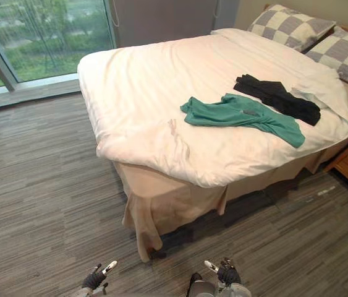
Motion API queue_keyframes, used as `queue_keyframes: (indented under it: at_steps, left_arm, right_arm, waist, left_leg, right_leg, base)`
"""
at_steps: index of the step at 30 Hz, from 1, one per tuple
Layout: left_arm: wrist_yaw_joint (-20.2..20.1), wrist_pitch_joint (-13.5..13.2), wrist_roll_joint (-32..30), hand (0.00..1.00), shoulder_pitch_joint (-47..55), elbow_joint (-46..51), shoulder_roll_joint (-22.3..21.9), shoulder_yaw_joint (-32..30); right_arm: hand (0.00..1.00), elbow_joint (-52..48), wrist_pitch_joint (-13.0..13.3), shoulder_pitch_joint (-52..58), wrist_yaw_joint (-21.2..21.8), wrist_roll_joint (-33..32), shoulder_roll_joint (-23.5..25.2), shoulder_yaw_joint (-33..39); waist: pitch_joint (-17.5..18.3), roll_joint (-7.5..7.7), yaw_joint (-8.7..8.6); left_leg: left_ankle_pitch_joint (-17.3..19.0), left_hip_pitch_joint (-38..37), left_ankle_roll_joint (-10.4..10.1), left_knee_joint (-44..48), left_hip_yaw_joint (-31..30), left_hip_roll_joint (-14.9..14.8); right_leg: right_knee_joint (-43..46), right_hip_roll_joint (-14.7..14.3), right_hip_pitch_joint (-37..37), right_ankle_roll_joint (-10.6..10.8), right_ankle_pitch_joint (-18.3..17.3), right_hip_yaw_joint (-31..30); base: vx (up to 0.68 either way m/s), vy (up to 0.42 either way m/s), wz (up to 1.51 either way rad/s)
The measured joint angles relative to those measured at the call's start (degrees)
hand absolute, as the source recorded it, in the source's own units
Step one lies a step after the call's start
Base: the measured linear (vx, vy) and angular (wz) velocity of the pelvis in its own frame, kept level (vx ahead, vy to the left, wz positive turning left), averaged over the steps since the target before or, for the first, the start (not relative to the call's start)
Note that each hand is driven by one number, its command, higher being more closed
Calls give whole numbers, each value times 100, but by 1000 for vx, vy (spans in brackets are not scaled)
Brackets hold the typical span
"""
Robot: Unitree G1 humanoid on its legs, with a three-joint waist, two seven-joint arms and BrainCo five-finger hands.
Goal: Tidy the bed and pick cloth on bed and put in laundry
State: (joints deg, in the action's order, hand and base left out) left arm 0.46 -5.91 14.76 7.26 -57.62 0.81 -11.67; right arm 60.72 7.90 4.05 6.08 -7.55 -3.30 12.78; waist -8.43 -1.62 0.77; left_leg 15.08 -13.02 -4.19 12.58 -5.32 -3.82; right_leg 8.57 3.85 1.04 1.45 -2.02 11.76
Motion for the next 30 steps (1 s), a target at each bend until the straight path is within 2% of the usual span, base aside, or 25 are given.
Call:
queue_keyframes:
  at_steps: [3,4,5,6,8,10,12,16,19,23,25,27,28,29,30]
  left_arm:
    - [52,11,371,0,-11,3,10,-11]
    - [79,30,479,0,-19,7,39,-9]
    - [86,47,549,0,-10,5,42,-8]
    - [80,63,623,0,-8,-2,22,-9]
    - [73,70,789,0,90,-11,-51,-16]
    - [83,38,1120,0,162,-78,4,-194]
    - [93,33,1302,0,272,-121,92,-248]
    - [261,-24,1548,0,295,-99,101,-246]
    - [636,-266,2083,0,145,30,92,-343]
    - [1274,-549,2604,0,61,796,226,-961]
    - [1643,-709,2511,0,24,1318,452,-1179]
    - [2105,-767,1907,0,-192,1938,964,-1372]
    - [2181,-785,1650,0,-289,2099,1191,-1362]
    - [2296,-793,1118,0,-509,2317,1534,-1337]
    - [2345,-795,916,0,-658,2403,1714,-1301]
  right_arm:
    - [0,28,-63,3,-2,54,-18,10]
    - [0,44,-112,7,-21,136,-16,24]
    - [0,53,-174,20,-30,169,-1,21]
    - [0,72,-225,19,-48,211,-34,21]
    - [0,153,-357,-9,-68,216,-195,19]
    - [0,187,-417,-58,-55,211,-209,25]
    - [0,241,-472,-120,-53,210,-130,40]
    - [0,240,-534,-85,-63,138,-133,46]
    - [0,221,-618,-102,-40,56,-128,102]
    - [0,176,-762,-87,40,-29,-196,272]
    - [0,99,-813,-25,87,-50,-233,272]
    - [0,28,-898,57,161,-119,-289,270]
    - [0,27,-921,67,179,-132,-310,270]
    - [0,27,-959,80,220,-140,-370,270]
    - [0,26,-968,84,230,-142,-409,272]
  waist:
    - [-11,36,1]
    - [-12,94,14]
    - [12,138,21]
    - [27,110,16]
    - [73,-58,59]
    - [89,-78,79]
    - [15,30,97]
    - [33,50,93]
    - [11,11,11]
    - [-17,-38,-4]
    - [-20,-44,-5]
    - [-22,-50,-6]
    - [-22,-52,-16]
    - [-26,-60,-32]
    - [-26,-67,-33]
  left_leg:
    - [-62,392,-104,836,173,-28]
    - [-181,472,-159,998,313,-29]
    - [-186,509,-136,952,478,-39]
    - [-91,511,-49,785,625,-65]
    - [-303,464,-28,-202,775,-123]
    - [-328,339,9,-597,751,-110]
    - [-347,250,41,-639,767,-17]
    - [-399,192,120,-669,760,98]
    - [-472,183,224,-881,726,99]
    - [-478,152,168,-979,740,34]
    - [-508,141,93,-1054,747,-18]
    - [-538,146,40,-1105,761,-101]
    - [-555,145,14,-1137,765,-126]
    - [-571,144,-9,-1161,771,-155]
    - [-573,144,-10,-1160,780,-182]
  right_leg:
    - [-278,29,-323,-35,-19,244]
    - [-412,95,-475,-42,-16,383]
    - [-533,150,-561,-38,-9,497]
    - [-576,164,-589,-30,-3,578]
    - [-625,137,-566,50,51,787]
    - [-880,63,-619,96,239,795]
    - [-1168,93,-802,136,413,781]
    - [-1400,180,-972,190,553,803]
    - [-1408,188,-931,190,602,893]
    - [-1437,134,-925,172,596,907]
    - [-1437,102,-893,142,579,906]
    - [-1436,21,-854,93,554,899]
    - [-1436,-3,-838,81,548,899]
    - [-1436,-38,-824,55,544,898]
    - [-1436,-55,-820,43,545,887]
  base:
    - [62,-115,44]
    - [32,-82,65]
    - [33,-71,74]
    - [21,-43,78]
    - [18,4,56]
    - [33,69,13]
    - [-11,86,-5]
    - [-34,58,5]
    - [-76,16,14]
    - [-63,-16,0]
    - [-7,-18,-2]
    - [5,-43,-4]
    - [15,-41,-2]
    - [23,-38,-2]
    - [29,-22,-9]
